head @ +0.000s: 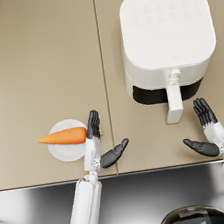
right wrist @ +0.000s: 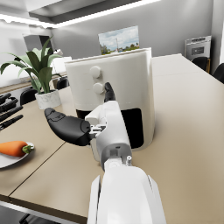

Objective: Pick up the carrot and place it into the air fryer

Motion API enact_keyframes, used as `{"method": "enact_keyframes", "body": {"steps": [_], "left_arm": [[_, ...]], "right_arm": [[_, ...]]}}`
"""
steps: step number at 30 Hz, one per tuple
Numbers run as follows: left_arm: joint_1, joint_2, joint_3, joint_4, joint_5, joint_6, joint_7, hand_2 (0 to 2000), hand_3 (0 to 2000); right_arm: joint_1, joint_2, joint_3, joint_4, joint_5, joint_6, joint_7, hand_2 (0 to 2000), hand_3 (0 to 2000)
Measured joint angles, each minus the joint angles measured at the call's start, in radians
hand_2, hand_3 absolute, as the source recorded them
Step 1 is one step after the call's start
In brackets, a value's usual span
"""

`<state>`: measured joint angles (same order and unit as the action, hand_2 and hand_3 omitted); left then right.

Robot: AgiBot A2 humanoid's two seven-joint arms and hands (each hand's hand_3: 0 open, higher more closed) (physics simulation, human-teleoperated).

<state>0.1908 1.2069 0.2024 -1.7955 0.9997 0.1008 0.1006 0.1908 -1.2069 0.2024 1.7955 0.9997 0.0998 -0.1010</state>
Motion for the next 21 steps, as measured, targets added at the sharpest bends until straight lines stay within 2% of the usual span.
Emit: {"method": "enact_keyframes", "body": {"steps": [21], "left_arm": [[0.000,0.000,0.000,0.000,0.000,0.000,0.000,0,0]], "right_arm": [[0.000,0.000,0.000,0.000,0.000,0.000,0.000,0,0]]}}
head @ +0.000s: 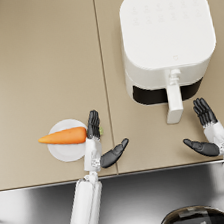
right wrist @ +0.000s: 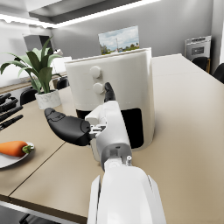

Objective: Pick up the carrot and place it into the air fryer

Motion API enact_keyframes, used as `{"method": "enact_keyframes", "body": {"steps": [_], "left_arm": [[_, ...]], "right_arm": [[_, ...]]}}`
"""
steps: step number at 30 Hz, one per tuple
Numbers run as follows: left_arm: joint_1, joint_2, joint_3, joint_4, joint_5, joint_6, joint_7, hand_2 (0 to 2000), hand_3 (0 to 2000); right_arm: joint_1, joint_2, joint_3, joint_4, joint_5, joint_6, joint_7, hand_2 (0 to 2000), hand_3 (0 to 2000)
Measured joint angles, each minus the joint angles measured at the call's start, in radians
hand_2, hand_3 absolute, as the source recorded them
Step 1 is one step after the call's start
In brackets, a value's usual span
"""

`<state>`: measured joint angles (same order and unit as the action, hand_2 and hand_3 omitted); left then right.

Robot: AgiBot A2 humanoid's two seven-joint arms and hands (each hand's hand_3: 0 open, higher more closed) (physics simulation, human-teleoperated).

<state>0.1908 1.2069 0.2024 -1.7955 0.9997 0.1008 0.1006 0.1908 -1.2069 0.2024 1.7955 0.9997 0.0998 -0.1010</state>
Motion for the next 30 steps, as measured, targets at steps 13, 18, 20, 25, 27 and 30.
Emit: {"method": "enact_keyframes", "body": {"steps": [13,18,20,25,27,30], "left_arm": [[-0.022,0.016,-0.076,0.015,0.133,-0.094,-0.094,0,0],[-0.029,0.026,-0.154,0.017,0.356,-0.100,-0.099,0,0],[-0.026,0.030,-0.180,0.016,0.446,-0.100,-0.100,0,0],[-0.010,0.040,-0.229,0.030,0.670,-0.101,-0.100,0,0],[-0.006,0.043,-0.241,0.038,0.760,-0.101,-0.101,0,0],[0.002,0.047,-0.260,0.048,0.896,-0.101,-0.101,0,0]], "right_arm": [[0.014,-0.035,0.057,-0.047,0.133,-0.093,0.094,0,0],[0.021,-0.055,0.075,-0.076,0.344,-0.098,0.100,0,0],[0.020,-0.060,0.074,-0.081,0.383,-0.099,0.100,0,0],[0.014,-0.070,0.069,-0.087,0.417,-0.100,0.101,0,0],[0.014,-0.075,0.069,-0.091,0.421,-0.100,0.101,0,0],[0.011,-0.081,0.068,-0.092,0.423,-0.100,0.101,0,0]]}}
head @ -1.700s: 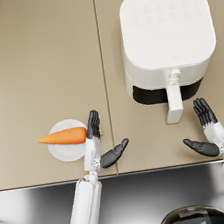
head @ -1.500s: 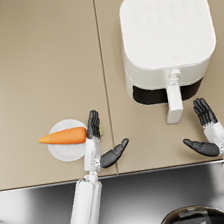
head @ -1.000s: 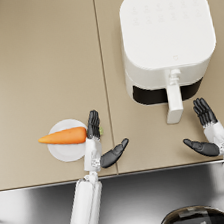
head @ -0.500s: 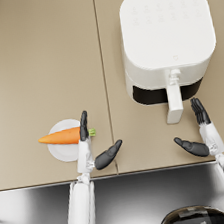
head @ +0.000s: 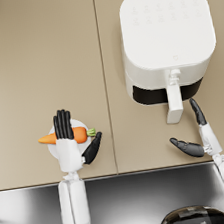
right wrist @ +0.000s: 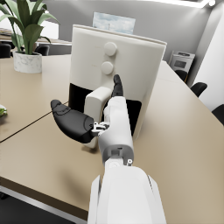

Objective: Pick up the carrot and place it into the air fryer

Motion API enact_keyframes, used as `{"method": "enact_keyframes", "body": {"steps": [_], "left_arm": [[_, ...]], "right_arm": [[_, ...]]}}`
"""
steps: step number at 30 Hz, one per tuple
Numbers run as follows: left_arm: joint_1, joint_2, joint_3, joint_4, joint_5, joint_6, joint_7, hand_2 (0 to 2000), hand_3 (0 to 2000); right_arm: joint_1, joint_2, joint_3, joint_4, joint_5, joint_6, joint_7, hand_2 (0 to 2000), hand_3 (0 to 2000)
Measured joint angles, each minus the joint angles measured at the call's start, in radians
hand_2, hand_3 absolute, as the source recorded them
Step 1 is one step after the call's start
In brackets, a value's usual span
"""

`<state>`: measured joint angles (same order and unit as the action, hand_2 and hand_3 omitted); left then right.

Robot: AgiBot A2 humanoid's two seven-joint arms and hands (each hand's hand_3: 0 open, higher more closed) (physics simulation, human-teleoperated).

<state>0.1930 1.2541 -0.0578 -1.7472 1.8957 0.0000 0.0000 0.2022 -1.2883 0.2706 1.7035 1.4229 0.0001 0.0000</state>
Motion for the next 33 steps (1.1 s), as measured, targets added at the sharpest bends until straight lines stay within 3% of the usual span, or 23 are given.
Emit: {"method": "enact_keyframes", "body": {"steps": [10,11,13,15,18,24,33], "left_arm": [[0.028,0.009,-0.049,0.019,0.454,-0.004,0.000,0,0],[0.032,0.009,-0.052,0.023,0.499,-0.143,-0.040,0,0],[0.036,0.011,-0.055,0.025,0.591,-0.315,-0.097,0,0],[0.040,0.012,-0.058,0.027,0.682,-0.401,-0.126,0,0],[0.043,0.013,-0.063,0.035,0.818,-0.459,-0.147,0,0],[0.056,0.018,-0.026,0.085,1.057,-0.486,-0.156,0,0],[0.100,0.028,0.005,0.256,1.113,-0.428,-0.168,0,0]], "right_arm": [[-0.007,-0.020,-0.023,0.003,0.001,0.000,0.000,0,0],[-0.008,-0.022,-0.025,0.003,0.001,0.000,0.000,0,0],[-0.008,-0.027,-0.029,0.003,0.001,0.000,0.000,0,0],[-0.007,-0.032,-0.034,0.003,0.001,0.000,0.000,0,0],[-0.009,-0.037,-0.037,0.004,0.001,0.000,0.000,0,0],[-0.007,-0.051,-0.041,0.006,0.001,0.000,0.000,0,0],[0.003,-0.074,-0.052,0.001,0.001,0.000,0.000,0,0]]}}
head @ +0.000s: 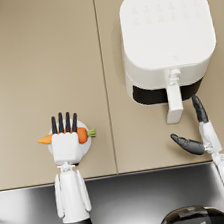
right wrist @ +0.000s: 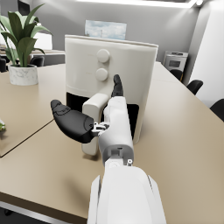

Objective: Pick up the carrot and place it into the air fryer

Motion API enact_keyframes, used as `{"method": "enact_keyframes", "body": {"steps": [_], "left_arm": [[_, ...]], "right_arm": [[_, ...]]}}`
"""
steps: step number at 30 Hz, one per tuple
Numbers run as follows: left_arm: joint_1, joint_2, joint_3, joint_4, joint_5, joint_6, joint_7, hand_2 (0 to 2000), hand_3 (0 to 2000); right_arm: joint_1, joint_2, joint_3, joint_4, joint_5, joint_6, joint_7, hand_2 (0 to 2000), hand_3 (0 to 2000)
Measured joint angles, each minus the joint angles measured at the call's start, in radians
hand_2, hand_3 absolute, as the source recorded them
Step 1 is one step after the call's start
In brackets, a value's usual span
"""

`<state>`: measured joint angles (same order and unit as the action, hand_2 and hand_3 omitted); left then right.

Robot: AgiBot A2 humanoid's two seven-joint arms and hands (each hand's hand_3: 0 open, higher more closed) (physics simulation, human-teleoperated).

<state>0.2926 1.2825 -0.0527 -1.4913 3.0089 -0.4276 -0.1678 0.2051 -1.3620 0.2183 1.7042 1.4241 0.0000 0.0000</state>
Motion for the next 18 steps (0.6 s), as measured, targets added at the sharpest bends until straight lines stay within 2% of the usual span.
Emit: {"method": "enact_keyframes", "body": {"steps": [9,10,11,14,15,16,18], "left_arm": [[0.028,0.000,0.023,0.091,0.003,0.079,-0.008,0,0],[0.034,-0.001,0.028,0.099,0.003,0.085,-0.014,1361,327],[0.035,-0.003,0.033,0.108,0.003,0.057,-0.018,2000,653],[0.055,-0.007,0.045,0.142,0.002,0.092,-0.033,2000,1633],[0.064,-0.007,0.049,0.157,0.002,0.137,-0.040,2000,1960],[0.069,-0.007,0.052,0.180,0.002,0.211,-0.030,2000,2000],[0.077,-0.003,0.056,0.222,0.002,0.313,0.055,2000,2000]], "right_arm": [[0.005,-0.019,-0.006,-0.001,0.000,0.000,0.000,0,0],[0.004,-0.021,-0.007,-0.001,0.000,0.000,0.000,0,0],[0.004,-0.022,-0.008,-0.001,0.000,0.000,0.000,0,0],[0.001,-0.026,-0.011,-0.002,0.000,0.000,0.000,0,0],[-0.001,-0.027,-0.011,-0.002,0.000,0.000,0.000,0,0],[-0.002,-0.028,-0.011,-0.003,0.000,0.000,0.000,0,0],[-0.006,-0.030,-0.011,-0.004,0.000,0.000,0.000,0,0]]}}
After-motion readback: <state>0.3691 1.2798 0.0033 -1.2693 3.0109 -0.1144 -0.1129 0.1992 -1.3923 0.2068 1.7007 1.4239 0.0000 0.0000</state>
